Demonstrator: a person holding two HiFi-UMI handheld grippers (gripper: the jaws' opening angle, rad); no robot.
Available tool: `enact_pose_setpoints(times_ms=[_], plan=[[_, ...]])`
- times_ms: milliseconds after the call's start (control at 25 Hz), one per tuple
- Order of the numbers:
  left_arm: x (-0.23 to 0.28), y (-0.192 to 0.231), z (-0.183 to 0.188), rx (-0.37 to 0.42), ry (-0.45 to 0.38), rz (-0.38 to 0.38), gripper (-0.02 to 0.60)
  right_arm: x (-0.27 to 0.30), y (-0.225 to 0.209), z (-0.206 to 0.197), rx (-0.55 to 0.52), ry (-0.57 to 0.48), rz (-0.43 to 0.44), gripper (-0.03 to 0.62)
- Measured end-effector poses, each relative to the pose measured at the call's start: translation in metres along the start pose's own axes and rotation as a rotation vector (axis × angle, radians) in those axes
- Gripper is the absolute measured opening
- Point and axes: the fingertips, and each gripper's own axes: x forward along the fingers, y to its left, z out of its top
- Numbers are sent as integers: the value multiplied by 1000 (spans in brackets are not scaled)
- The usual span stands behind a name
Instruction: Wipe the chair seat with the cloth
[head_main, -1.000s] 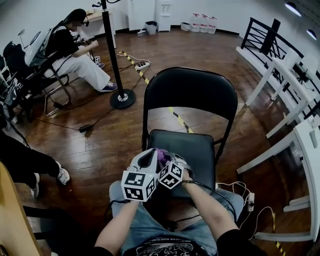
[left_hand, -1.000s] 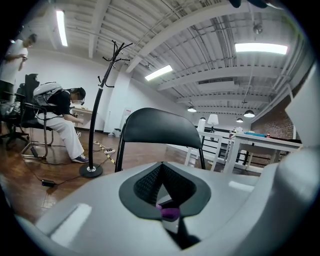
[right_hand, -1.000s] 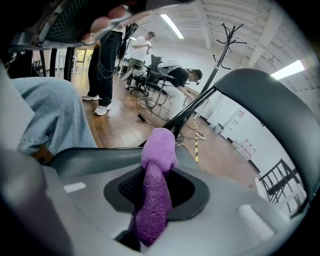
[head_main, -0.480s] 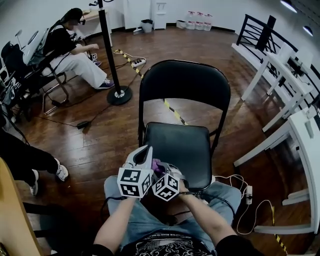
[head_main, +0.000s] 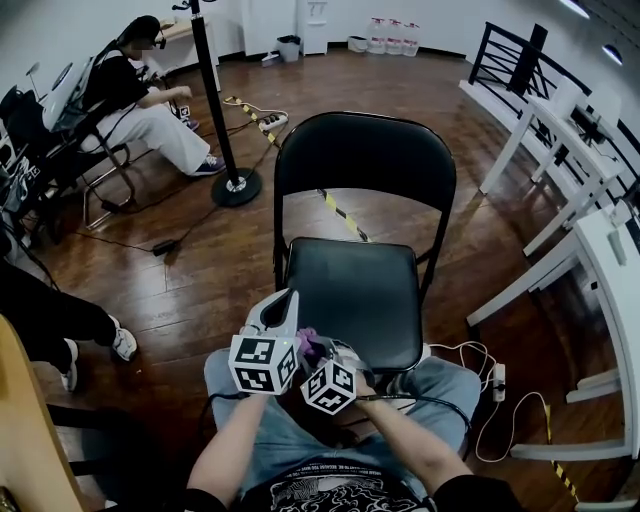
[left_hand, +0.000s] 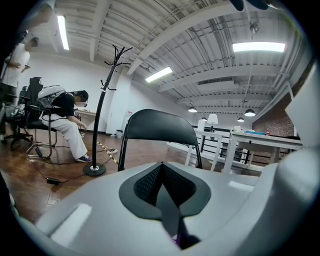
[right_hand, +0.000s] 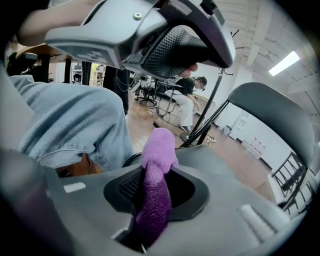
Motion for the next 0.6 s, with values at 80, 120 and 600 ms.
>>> enact_pose_setpoints(times_ms=[80, 120, 600], plan=[[1, 0, 2, 0, -2, -1, 3, -1, 0, 2, 1, -5, 0, 87], [1, 0, 3, -1, -5, 0, 3, -2, -2, 3, 2, -8, -1, 87], [26, -6, 19, 5, -30, -38, 3, -18, -125, 41, 37, -82, -161, 87]])
